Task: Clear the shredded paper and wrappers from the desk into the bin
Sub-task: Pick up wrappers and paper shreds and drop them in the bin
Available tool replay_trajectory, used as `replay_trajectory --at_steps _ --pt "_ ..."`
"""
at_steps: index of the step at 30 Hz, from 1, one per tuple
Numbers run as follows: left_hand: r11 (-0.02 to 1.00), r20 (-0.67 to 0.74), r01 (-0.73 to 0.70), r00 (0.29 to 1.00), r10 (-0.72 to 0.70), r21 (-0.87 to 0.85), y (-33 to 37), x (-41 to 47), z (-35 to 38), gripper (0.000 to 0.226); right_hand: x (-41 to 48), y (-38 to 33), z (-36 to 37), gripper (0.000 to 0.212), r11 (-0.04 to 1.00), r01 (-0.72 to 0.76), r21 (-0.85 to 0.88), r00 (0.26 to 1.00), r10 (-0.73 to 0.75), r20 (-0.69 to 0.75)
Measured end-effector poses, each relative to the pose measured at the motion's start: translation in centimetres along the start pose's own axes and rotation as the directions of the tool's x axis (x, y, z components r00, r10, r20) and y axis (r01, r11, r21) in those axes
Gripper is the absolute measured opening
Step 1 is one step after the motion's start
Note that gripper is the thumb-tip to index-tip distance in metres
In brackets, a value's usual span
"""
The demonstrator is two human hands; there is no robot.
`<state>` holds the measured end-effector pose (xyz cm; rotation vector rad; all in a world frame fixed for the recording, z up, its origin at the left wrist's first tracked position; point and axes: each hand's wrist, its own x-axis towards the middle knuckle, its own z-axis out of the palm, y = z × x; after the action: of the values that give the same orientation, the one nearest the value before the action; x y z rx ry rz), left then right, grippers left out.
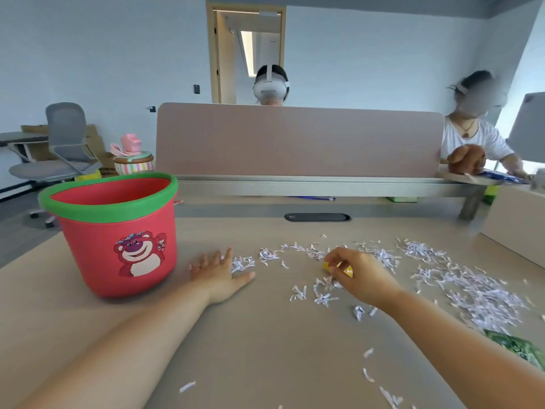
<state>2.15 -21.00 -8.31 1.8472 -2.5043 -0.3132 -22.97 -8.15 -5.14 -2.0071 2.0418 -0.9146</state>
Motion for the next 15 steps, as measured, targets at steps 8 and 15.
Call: replay_trajectory --at_steps 8,15 --pt "0.88 -0.066 -0.452 0.892 0.448 -0.148 5.9 0.0 1.3 0.082 -0.8 1.9 -1.0 0.015 0.999 -0.053 0.012 0.999 0.053 -0.004" --pt "0.95 0.012 -0.312 0.95 0.312 -0.009 9.0 1.7 1.9 0.08 -2.7 6.2 -3.4 0.053 0.867 -0.361 -0.344 0.925 0.378 -0.019"
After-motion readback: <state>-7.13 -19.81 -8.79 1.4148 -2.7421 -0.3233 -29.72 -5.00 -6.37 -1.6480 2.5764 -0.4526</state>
